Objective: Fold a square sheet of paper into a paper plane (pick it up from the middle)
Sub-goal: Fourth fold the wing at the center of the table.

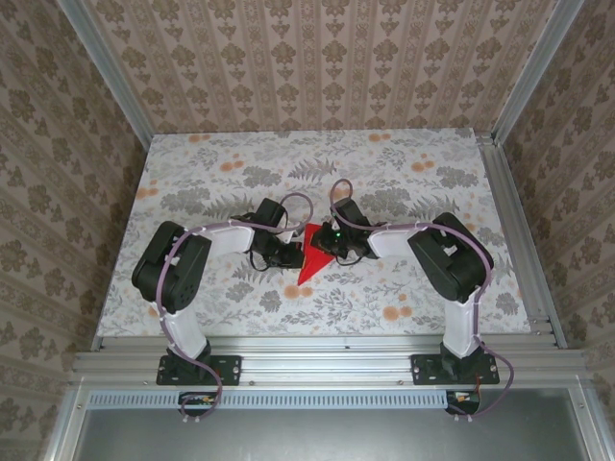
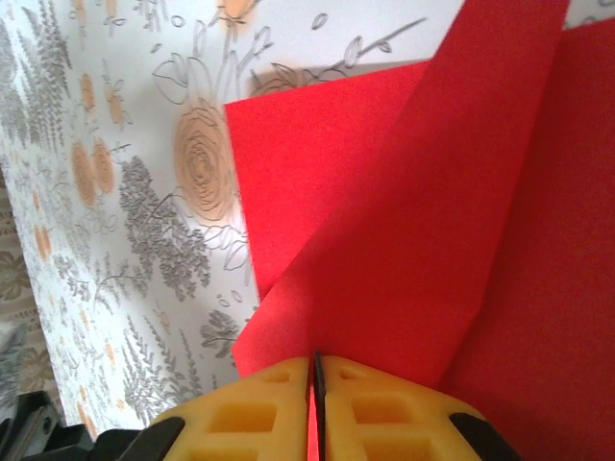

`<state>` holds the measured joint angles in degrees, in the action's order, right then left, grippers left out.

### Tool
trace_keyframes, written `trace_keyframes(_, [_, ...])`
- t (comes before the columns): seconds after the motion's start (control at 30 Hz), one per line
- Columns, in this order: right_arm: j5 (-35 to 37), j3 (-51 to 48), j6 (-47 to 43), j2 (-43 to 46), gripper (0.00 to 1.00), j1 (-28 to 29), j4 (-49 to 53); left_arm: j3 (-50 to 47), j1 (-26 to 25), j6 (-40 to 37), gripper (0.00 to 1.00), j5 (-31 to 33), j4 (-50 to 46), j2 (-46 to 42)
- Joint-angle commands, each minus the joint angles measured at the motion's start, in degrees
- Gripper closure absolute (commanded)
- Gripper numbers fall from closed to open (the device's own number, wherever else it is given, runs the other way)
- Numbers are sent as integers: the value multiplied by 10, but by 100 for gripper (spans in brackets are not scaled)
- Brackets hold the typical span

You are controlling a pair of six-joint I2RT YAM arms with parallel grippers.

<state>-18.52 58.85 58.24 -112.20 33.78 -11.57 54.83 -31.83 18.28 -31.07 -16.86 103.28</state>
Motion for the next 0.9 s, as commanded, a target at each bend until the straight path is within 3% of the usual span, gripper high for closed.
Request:
trace_keyframes(0.0, [-12, 20, -15, -15, 86, 2, 16, -5, -8, -21, 97, 18, -21, 29])
trace_keyframes(0.43, [-11, 37, -30, -32, 87, 4, 61, -5, -8, -27, 92, 8, -14, 22])
trace_keyframes(0.87, [-4, 36, -46, -34, 88, 8, 93, 27, -4, -2, 74, 9, -59, -42])
